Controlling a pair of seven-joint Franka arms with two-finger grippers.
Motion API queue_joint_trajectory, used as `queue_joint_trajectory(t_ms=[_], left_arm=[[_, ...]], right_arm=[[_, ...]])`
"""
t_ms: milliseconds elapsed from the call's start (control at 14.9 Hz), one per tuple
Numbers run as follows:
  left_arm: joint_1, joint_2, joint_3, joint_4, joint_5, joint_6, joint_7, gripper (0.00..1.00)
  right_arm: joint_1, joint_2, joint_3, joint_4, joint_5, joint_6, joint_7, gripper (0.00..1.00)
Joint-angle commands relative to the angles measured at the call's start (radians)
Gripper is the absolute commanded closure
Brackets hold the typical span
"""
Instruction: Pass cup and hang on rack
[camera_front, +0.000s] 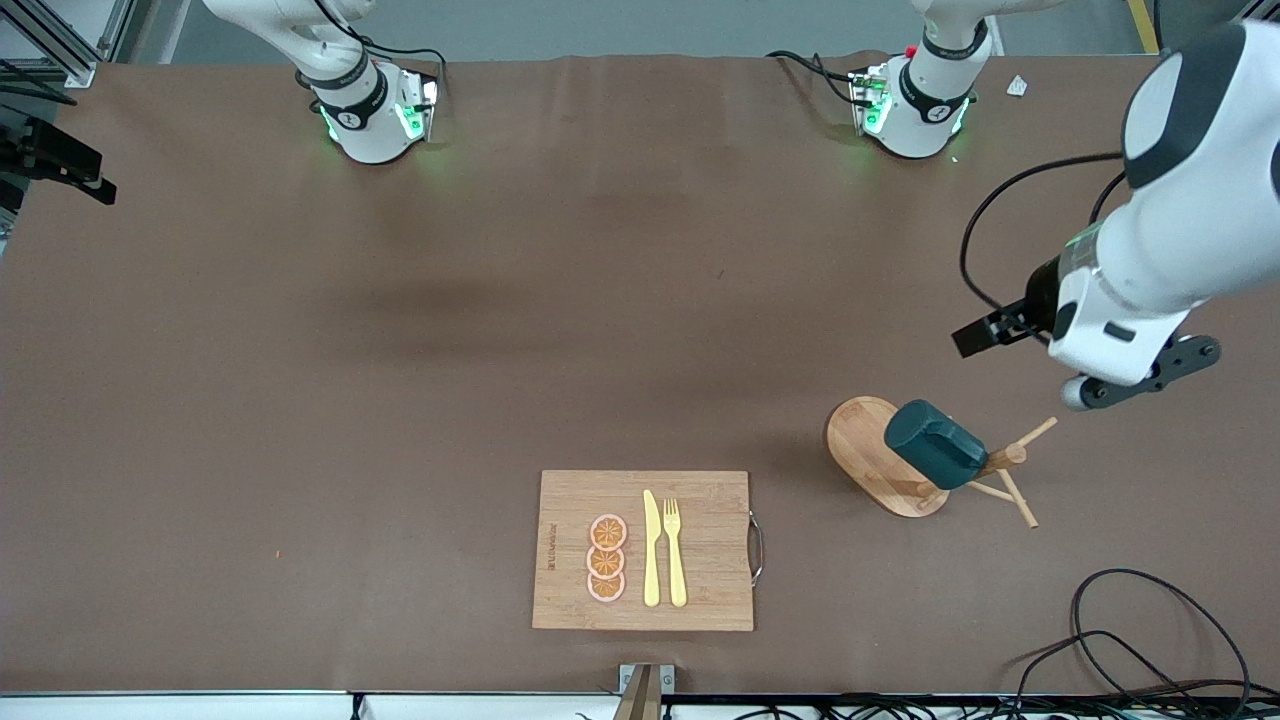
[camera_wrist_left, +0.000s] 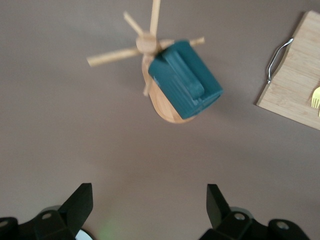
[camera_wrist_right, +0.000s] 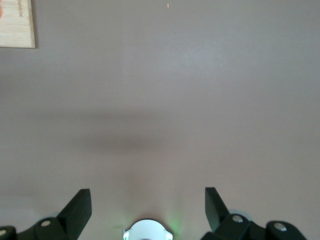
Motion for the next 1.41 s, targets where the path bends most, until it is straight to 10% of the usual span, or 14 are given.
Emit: queue_joint_trajectory(t_ms=[0,403,739,1343], left_arm=[[0.001,-0.12,0.04,-0.038,0.03,0.01,0.186,0.0],[-0.143,-0.345,0.294,-0.257,-0.064,0.052,0.375,0.0],[-0.144,-0.468,0.307,-0.429,-0.111,0.122,0.422,0.0],[-0.134,-0.411,0.302,-0.333,-0.105,0.059,0.425,0.0]], right_arm=[[0.003,-0.018,-0.008,-0.011,0.019,-0.001,-0.006,0.0],[0.004,-0.018,-0.008,-0.011,0.02,-0.004,-0.004,0.0],[0.006,-0.018,-0.008,-0.011,0.02,-0.004,-0.006,0.0],[0.004,-0.018,-0.008,-0.011,0.02,-0.002,-0.007,0.0]])
